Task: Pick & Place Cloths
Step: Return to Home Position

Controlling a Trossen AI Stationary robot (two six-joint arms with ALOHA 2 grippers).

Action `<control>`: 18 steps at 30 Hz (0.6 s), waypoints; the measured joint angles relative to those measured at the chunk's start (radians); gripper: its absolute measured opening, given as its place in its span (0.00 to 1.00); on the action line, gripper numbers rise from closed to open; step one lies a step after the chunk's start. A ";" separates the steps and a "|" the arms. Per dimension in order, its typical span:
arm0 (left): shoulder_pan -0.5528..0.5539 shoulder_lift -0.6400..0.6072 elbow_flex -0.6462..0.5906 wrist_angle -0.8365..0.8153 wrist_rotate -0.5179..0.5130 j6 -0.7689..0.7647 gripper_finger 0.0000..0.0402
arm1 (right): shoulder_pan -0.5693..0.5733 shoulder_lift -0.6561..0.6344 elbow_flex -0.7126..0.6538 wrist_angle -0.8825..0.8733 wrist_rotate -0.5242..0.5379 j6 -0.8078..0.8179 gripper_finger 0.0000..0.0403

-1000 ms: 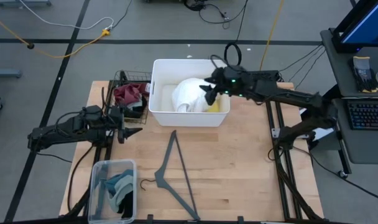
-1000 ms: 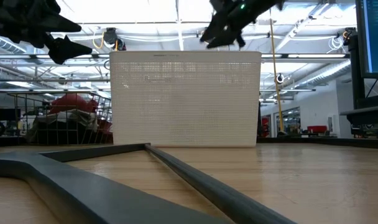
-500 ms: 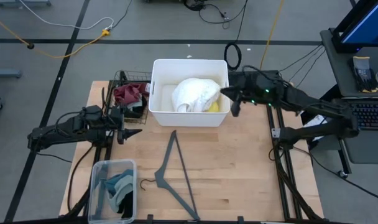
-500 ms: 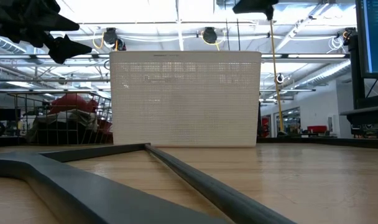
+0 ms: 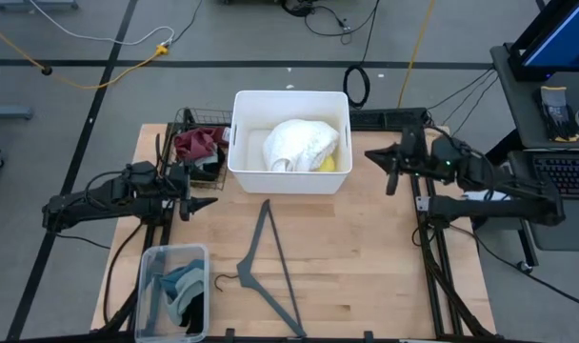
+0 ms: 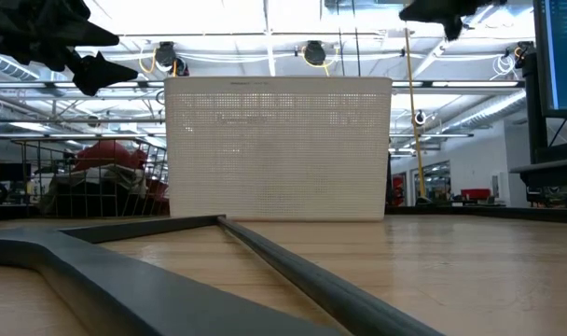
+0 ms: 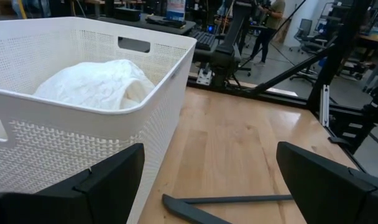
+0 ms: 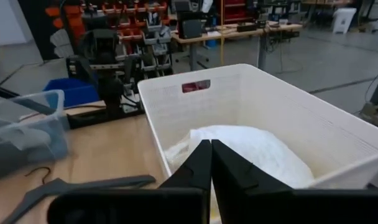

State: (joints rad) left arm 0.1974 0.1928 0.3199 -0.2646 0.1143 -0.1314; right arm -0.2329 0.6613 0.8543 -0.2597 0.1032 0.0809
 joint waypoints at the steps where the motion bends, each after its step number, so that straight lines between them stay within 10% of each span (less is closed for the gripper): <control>1: 0.000 0.000 0.000 0.000 0.000 0.000 0.91 | 0.000 -0.024 -0.022 0.000 0.000 -0.007 0.00; 18: 0.000 0.000 -0.002 0.006 0.000 -0.005 0.91 | 0.000 -0.362 -0.312 0.001 0.000 0.012 0.00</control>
State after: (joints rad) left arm 0.1974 0.1928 0.3177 -0.2581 0.1145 -0.1368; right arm -0.2333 0.2993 0.5419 -0.2584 0.1028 0.0925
